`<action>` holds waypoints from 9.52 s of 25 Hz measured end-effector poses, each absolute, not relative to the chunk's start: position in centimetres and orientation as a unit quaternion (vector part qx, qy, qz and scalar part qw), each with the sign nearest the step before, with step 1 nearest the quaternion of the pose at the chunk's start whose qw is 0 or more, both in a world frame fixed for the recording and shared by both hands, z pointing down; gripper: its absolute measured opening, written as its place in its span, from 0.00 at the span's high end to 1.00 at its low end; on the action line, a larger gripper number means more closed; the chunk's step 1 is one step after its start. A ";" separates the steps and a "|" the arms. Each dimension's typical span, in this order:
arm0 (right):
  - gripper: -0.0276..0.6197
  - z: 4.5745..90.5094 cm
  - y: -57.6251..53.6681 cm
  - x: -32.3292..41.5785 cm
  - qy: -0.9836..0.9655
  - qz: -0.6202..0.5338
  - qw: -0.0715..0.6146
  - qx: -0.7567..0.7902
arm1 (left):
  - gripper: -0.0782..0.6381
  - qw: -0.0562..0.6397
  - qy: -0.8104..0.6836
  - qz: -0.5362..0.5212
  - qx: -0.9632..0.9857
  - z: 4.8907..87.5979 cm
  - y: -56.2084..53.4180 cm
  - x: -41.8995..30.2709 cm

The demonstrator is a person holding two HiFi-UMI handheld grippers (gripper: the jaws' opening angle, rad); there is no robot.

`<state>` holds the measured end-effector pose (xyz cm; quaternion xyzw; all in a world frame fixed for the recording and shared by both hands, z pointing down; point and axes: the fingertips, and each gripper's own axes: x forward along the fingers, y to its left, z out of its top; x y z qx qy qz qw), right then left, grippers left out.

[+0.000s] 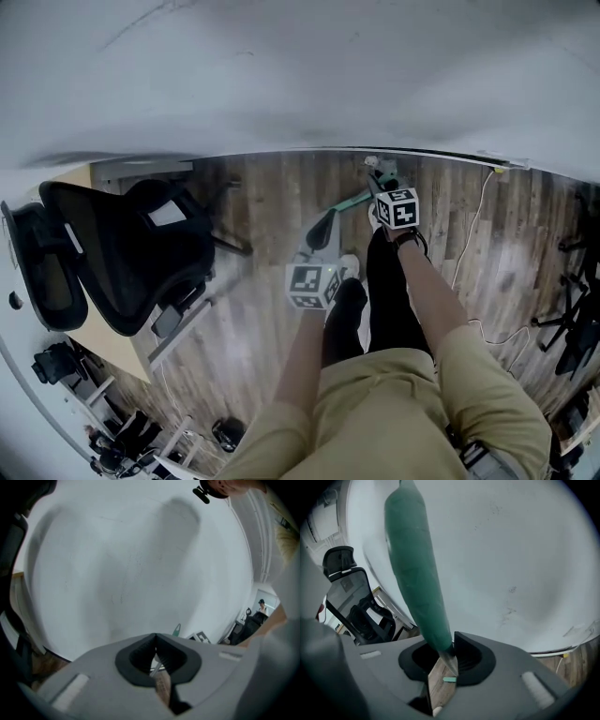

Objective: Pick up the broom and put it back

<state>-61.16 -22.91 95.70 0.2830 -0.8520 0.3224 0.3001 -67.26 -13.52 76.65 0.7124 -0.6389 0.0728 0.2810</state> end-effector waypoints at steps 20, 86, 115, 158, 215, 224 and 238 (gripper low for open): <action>0.82 67.1 -17.6 -52.0 -0.863 0.240 0.130 0.425 | 0.89 0.166 -0.615 0.036 0.770 57.2 -10.1 -63.4; 0.84 35.5 5.8 0.7 -0.707 0.046 -0.070 0.702 | 0.89 0.069 -0.288 0.007 0.955 36.9 1.4 -7.3; 0.84 40.1 9.1 29.8 -0.495 0.089 -0.071 0.861 | 0.89 0.110 -0.050 0.041 0.992 40.3 -0.8 23.8; 0.84 43.0 -13.4 56.7 -0.678 0.090 -0.011 0.729 | 0.89 0.118 -0.258 0.051 0.958 43.9 -20.0 48.6; 0.86 90.5 -47.7 36.9 -0.728 0.335 0.290 0.523 | 0.89 0.340 -0.533 0.137 0.763 78.7 -42.8 23.4; 0.86 93.7 -54.1 33.0 -0.761 0.317 0.252 0.507 | 0.89 0.349 -0.539 0.136 0.755 81.7 -44.7 21.8; 0.85 97.6 -58.4 25.9 -0.788 0.325 0.282 0.440 | 0.89 0.358 -0.561 0.136 0.734 84.2 -44.6 18.9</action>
